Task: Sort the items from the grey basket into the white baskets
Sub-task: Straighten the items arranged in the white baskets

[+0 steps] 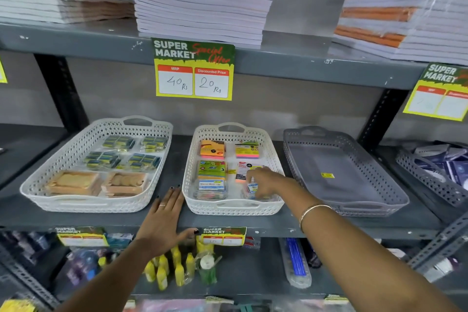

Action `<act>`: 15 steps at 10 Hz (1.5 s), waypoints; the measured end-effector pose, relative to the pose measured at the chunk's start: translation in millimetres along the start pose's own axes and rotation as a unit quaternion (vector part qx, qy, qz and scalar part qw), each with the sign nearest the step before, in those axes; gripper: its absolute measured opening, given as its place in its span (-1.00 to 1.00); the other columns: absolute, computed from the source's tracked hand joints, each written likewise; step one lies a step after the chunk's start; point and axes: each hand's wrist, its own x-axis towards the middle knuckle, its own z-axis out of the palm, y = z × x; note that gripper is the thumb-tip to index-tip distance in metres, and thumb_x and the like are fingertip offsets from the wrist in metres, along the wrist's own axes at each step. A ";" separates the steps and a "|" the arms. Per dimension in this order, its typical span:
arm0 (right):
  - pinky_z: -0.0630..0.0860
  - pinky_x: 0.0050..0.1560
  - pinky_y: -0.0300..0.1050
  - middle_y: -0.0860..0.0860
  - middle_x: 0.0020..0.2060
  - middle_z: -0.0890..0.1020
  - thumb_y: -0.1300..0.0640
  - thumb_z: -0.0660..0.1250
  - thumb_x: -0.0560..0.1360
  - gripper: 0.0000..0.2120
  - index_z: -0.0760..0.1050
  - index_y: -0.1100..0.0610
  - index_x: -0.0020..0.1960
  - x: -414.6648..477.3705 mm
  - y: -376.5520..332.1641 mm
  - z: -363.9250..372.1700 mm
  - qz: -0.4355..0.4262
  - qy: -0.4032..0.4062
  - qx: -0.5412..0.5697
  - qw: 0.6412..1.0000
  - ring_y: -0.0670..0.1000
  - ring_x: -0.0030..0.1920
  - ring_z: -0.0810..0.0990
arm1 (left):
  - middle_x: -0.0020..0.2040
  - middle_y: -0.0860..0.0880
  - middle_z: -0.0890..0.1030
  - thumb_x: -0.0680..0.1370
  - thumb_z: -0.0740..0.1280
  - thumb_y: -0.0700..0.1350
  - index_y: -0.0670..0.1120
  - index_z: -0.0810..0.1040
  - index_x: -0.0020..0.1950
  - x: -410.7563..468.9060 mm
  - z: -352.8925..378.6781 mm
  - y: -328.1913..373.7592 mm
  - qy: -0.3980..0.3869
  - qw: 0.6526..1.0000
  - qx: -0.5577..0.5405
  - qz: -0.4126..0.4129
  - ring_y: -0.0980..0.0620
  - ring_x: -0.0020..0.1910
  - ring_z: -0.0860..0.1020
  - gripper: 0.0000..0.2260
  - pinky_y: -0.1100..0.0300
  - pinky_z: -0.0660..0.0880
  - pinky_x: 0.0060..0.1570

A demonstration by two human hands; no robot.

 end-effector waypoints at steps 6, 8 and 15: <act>0.48 0.24 0.05 0.10 0.27 0.51 0.21 0.36 0.43 -0.65 0.48 0.04 0.20 -1.6 -5.2 8.8 -0.004 0.009 0.014 1.000 0.18 0.26 0.49 | 0.53 -0.07 0.16 0.37 -0.06 0.41 -0.10 0.03 0.51 -1.3 6.8 -4.0 -0.001 0.997 -0.077 0.004 -0.04 0.51 0.11 -0.15 -0.06 0.06 0.48; 0.42 0.31 -0.04 0.13 0.41 0.40 0.16 0.35 0.48 -0.45 0.30 0.12 0.43 -3.2 -2.9 7.9 0.003 0.006 0.020 1.000 0.16 0.37 0.42 | 0.33 -0.21 0.38 0.54 0.10 -0.07 -0.19 0.22 0.37 2.6 -38.7 11.0 0.227 0.889 -0.387 -0.098 -0.14 0.30 0.38 -0.57 0.05 0.30 0.25; 0.40 0.29 -0.05 0.17 0.40 0.38 0.17 0.42 0.45 -0.36 0.25 0.14 0.46 0.3 3.6 0.0 0.002 -0.034 0.028 0.999 0.17 0.36 0.40 | 0.47 -0.20 0.23 0.62 0.13 -0.22 -0.26 0.16 0.45 97.3 -73.0 60.1 -0.225 0.963 -0.122 0.080 -0.12 0.36 0.35 -0.59 0.62 0.39 -0.31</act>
